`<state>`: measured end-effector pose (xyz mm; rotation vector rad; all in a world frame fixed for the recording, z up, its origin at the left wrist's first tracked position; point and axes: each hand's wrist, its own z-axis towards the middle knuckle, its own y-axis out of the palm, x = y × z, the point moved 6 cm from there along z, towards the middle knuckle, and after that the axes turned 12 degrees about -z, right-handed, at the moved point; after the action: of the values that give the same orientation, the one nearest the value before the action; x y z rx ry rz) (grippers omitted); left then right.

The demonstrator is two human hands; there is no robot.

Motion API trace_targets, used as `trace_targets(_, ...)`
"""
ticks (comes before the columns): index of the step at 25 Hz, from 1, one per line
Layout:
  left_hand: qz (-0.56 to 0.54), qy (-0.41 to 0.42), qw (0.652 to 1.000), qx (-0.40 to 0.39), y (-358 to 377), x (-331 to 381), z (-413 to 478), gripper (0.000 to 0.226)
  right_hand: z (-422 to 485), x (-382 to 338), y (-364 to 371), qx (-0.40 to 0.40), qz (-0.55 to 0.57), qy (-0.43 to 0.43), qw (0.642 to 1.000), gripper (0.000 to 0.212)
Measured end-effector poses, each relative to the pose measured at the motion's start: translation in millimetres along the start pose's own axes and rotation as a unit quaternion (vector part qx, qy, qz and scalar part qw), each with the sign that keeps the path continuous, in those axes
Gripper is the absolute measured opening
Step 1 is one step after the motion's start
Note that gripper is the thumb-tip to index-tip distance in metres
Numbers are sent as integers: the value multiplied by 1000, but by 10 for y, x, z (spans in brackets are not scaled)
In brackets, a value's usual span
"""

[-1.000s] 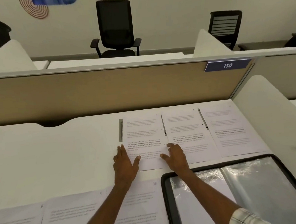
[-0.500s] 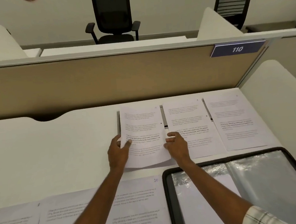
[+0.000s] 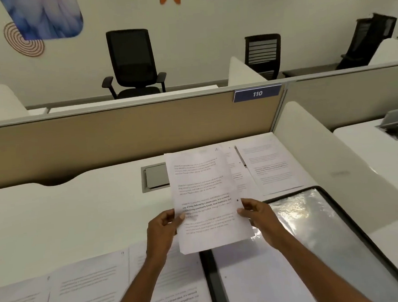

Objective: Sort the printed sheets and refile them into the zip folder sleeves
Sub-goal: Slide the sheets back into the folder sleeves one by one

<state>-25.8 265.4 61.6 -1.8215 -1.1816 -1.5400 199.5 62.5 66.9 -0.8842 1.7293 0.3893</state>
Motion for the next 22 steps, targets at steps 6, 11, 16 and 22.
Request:
trace_targets(6, -5, 7, 999, -52, 710, -65, -620, 25, -392, -69, -921, 12, -21, -9, 1000, 23)
trace_targets(11, -1, 9, 999, -43, 1370, -239, -1003, 27, -452, 86, -1673, -41, -31, -23, 998, 24)
trace_targets(16, -15, 8, 1000, -25, 2087, -490, -1384, 28, -437, 276, -2288, -113, -66, -15, 991, 38)
trace_targets(22, -56, -24, 998, 27, 2476, -889, -1678, 30, -382, 373, -2726, -141, -112, -5, 984, 26)
